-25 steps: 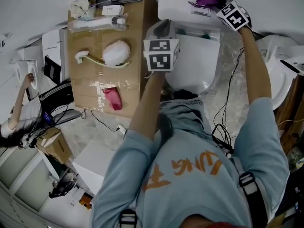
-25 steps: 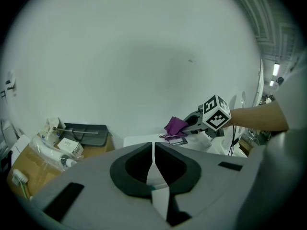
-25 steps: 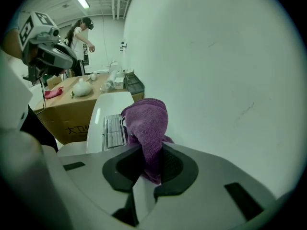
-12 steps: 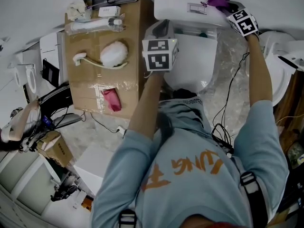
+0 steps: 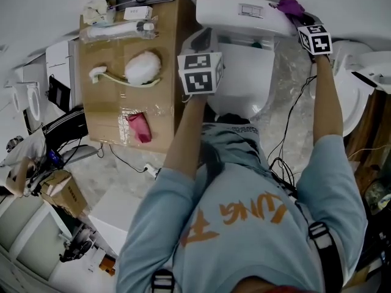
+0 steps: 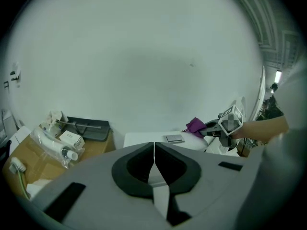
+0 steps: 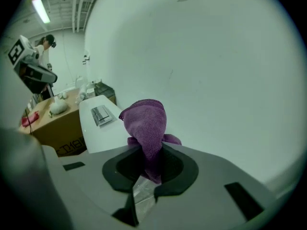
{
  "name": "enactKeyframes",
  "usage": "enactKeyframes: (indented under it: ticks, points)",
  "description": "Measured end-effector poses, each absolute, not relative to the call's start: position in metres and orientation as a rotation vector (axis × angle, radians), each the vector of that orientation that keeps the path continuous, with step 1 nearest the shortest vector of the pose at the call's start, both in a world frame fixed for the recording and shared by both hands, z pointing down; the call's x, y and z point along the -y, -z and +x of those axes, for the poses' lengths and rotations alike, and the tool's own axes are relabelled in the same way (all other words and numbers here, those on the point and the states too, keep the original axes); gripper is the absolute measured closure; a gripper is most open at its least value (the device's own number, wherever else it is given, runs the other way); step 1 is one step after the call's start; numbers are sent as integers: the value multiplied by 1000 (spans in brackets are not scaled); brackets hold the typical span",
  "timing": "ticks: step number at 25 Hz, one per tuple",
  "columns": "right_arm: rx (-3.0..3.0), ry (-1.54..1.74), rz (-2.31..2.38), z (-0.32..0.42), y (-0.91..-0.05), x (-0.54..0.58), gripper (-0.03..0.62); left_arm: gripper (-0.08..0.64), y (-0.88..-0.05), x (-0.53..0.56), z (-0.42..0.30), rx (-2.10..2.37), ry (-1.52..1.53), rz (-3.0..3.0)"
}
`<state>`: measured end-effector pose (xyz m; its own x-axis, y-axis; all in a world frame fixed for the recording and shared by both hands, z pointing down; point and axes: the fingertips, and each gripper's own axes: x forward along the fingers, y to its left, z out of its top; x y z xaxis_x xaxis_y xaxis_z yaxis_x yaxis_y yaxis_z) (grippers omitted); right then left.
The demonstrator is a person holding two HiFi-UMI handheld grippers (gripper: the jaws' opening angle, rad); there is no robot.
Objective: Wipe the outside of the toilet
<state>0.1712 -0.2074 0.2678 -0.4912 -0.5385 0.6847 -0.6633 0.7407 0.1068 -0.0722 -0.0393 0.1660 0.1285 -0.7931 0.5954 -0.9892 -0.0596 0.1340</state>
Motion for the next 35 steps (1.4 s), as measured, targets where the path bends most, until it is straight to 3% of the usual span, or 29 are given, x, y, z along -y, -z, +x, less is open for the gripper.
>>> enactKeyframes:
  ticks: [8, 18, 25, 35]
  points:
    - [2481, -559, 1177, 161, -219, 179, 520, 534, -166, 25, -88, 1728, -453, 1875]
    - [2757, -516, 904, 10, -155, 140, 518, 535, -167, 31, -116, 1754, -359, 1796]
    - [2751, -424, 701, -91, -169, 122, 518, 535, -177, 35, -136, 1735, -337, 1788]
    - [2534, -170, 495, -157, -231, 115, 518, 535, -204, 44, -157, 1668, -340, 1756]
